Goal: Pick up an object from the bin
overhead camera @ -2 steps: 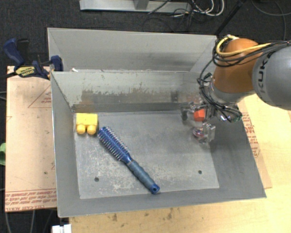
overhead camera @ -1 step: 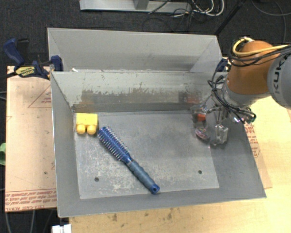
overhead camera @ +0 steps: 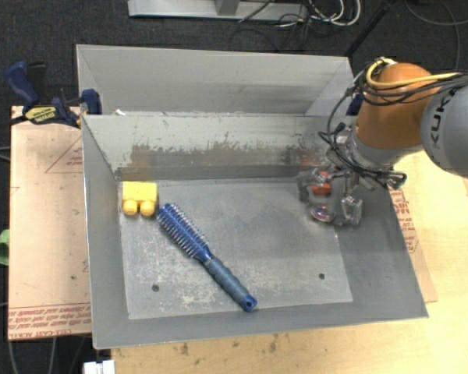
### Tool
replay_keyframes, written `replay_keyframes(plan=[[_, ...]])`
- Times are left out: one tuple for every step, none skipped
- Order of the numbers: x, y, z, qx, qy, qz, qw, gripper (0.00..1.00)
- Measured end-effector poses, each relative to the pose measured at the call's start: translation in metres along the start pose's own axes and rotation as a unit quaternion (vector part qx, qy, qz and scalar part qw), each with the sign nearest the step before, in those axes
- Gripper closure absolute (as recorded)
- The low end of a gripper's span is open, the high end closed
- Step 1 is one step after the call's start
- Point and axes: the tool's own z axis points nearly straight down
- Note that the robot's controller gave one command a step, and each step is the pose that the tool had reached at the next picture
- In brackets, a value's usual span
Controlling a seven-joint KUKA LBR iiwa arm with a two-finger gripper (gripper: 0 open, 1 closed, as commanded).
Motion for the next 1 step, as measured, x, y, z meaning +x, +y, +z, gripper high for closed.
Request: replay_keyframes(plan=[[0.0129, 0.0087, -0.0232, 0.007, 0.0026, -0.007, 0.9999, 0.0]])
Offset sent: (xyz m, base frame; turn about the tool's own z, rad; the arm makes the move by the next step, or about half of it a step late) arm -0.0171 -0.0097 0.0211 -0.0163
